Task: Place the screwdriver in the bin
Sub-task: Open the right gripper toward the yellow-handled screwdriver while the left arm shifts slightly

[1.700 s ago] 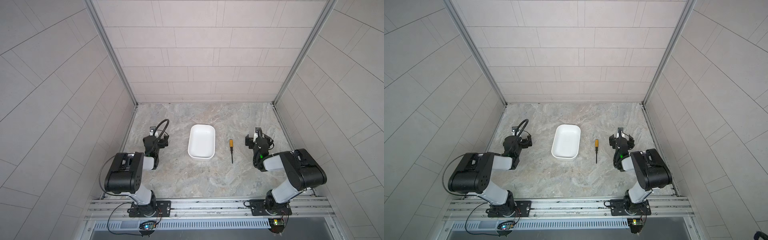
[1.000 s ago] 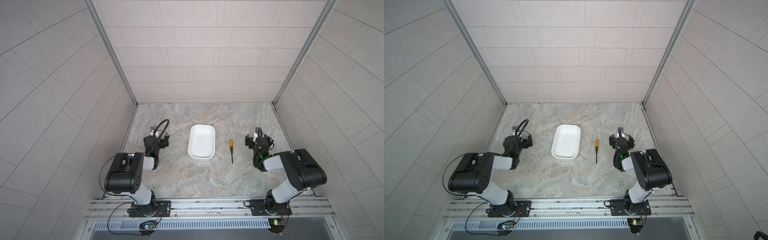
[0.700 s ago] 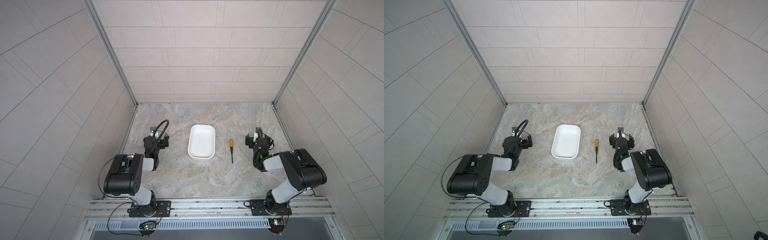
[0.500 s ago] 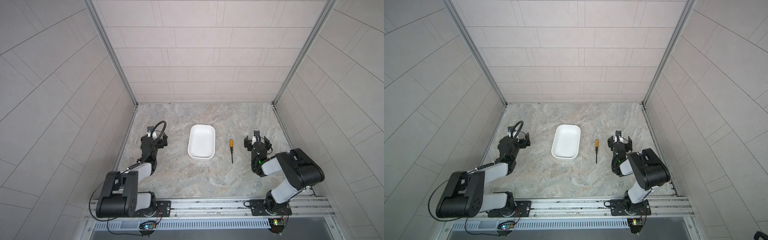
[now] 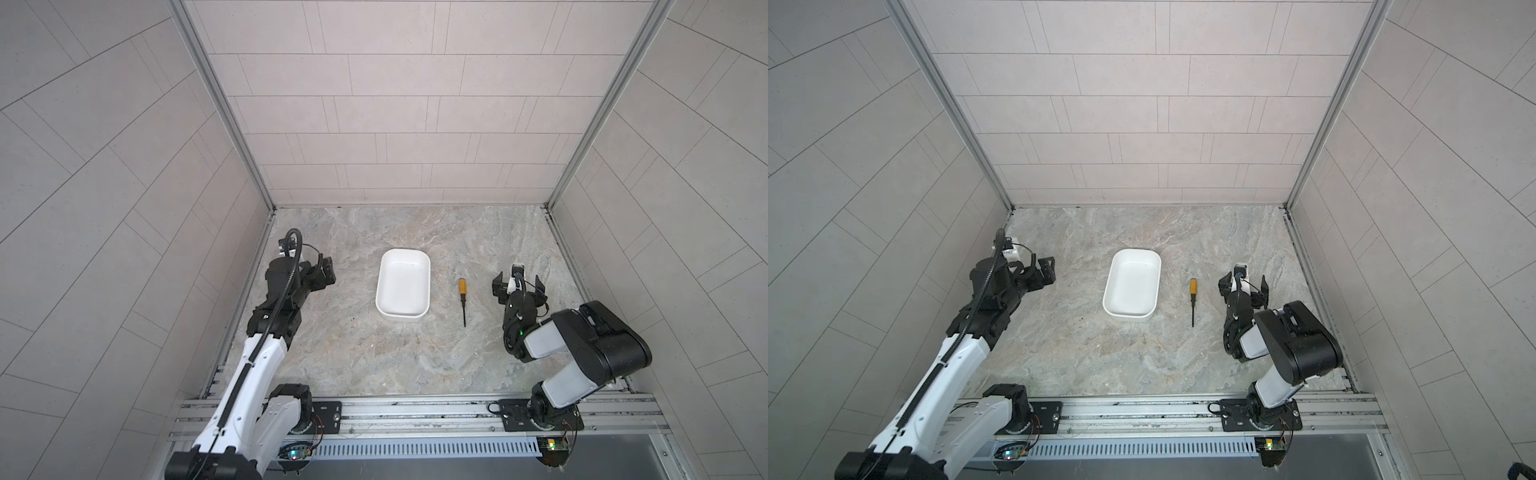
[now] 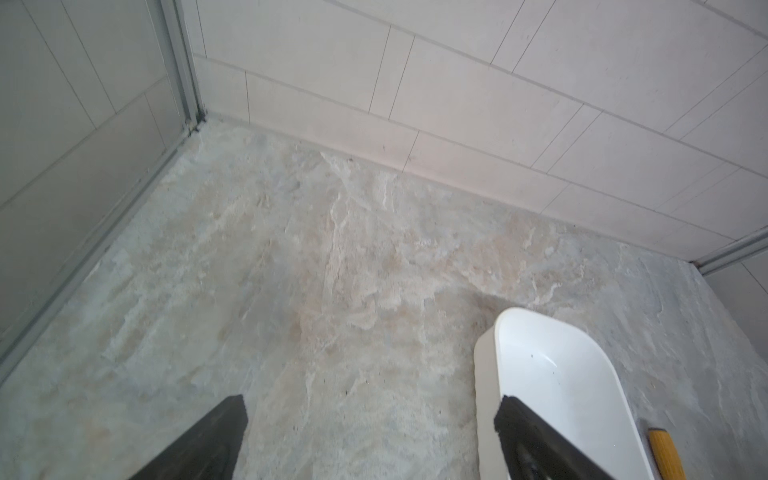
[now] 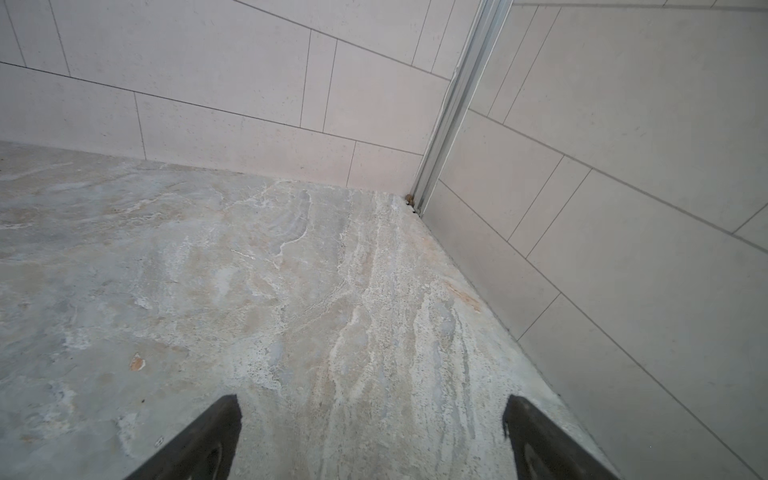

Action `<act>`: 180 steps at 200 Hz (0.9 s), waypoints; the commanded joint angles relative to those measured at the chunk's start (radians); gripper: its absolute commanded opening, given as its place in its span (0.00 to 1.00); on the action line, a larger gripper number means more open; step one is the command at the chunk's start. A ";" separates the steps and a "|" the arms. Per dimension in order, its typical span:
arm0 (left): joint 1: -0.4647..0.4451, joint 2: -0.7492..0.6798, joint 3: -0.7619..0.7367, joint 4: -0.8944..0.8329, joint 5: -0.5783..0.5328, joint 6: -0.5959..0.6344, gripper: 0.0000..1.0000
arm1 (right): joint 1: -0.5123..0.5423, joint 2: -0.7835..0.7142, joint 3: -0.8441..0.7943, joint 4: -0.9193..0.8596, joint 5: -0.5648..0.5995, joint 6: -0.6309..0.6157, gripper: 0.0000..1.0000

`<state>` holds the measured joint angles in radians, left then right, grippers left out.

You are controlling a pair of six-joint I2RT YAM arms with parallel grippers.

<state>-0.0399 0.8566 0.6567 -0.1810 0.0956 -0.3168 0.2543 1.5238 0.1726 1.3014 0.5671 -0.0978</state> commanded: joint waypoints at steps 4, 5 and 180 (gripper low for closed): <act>-0.002 -0.071 -0.096 -0.172 0.015 -0.045 1.00 | 0.084 -0.243 0.035 -0.232 0.089 -0.077 0.99; -0.003 -0.072 -0.101 -0.170 0.013 -0.048 1.00 | 0.087 -0.258 0.041 -0.265 0.088 -0.075 0.99; 0.003 -0.208 -0.258 -0.224 -0.296 -0.277 1.00 | 0.214 -0.310 0.278 -1.212 -0.228 0.712 0.97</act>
<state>-0.0395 0.6514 0.3874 -0.3965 -0.1669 -0.5838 0.4515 1.1229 0.3824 0.0742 0.3882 0.5663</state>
